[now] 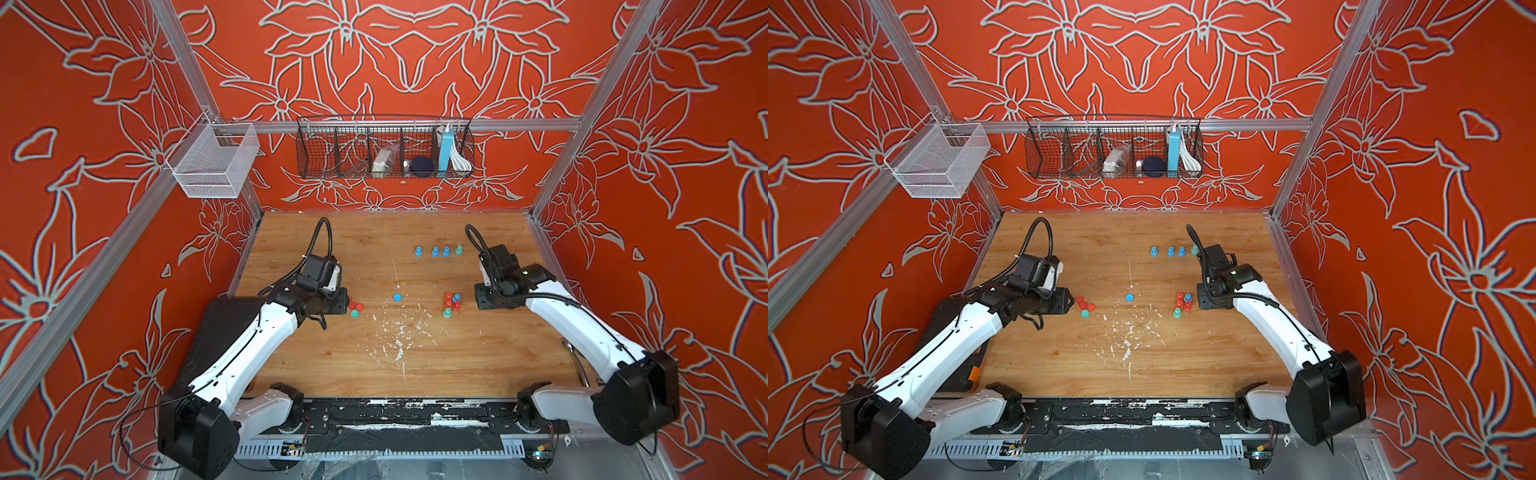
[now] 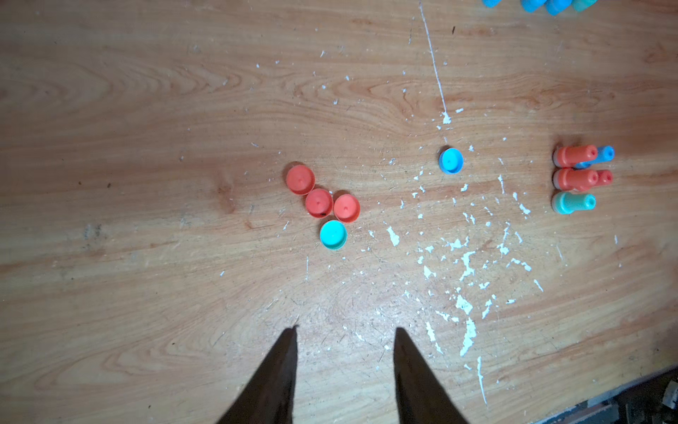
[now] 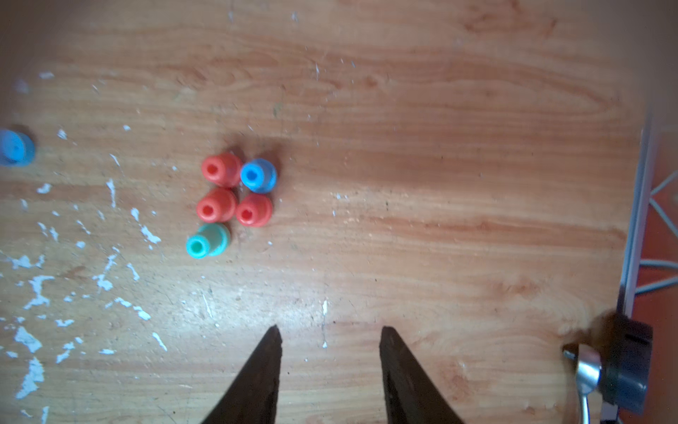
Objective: Close the stamp cap
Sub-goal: Move the cover to the center of the board, then pick up the stamp from the center of the board.
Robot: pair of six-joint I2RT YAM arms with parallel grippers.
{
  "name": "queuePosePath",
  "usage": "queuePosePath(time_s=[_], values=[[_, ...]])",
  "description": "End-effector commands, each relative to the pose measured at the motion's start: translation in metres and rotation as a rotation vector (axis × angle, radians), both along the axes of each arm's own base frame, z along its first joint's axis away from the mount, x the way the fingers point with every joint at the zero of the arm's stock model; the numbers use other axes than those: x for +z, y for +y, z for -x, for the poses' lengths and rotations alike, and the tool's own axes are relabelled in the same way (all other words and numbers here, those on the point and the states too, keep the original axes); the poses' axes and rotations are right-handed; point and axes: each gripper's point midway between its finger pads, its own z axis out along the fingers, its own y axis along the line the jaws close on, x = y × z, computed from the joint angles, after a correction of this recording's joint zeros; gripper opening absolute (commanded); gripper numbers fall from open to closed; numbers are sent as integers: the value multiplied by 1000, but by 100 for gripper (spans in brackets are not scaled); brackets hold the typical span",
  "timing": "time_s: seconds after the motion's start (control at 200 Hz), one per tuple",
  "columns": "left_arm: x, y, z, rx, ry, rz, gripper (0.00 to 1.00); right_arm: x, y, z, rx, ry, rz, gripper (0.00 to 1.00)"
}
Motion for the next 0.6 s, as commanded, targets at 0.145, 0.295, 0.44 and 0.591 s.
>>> queuePosePath(time_s=[0.145,0.295,0.44,0.591], values=[[9,12,2,4,-55,-47,44,-11,25,-23,71,94,-17,48],[9,11,2,4,-52,-46,44,-26,30,-32,72,123,-14,47],[9,12,2,4,-52,-48,44,-41,37,-37,75,157,-28,45],[9,12,1,4,-52,-50,44,-50,41,-44,77,171,-25,45]])
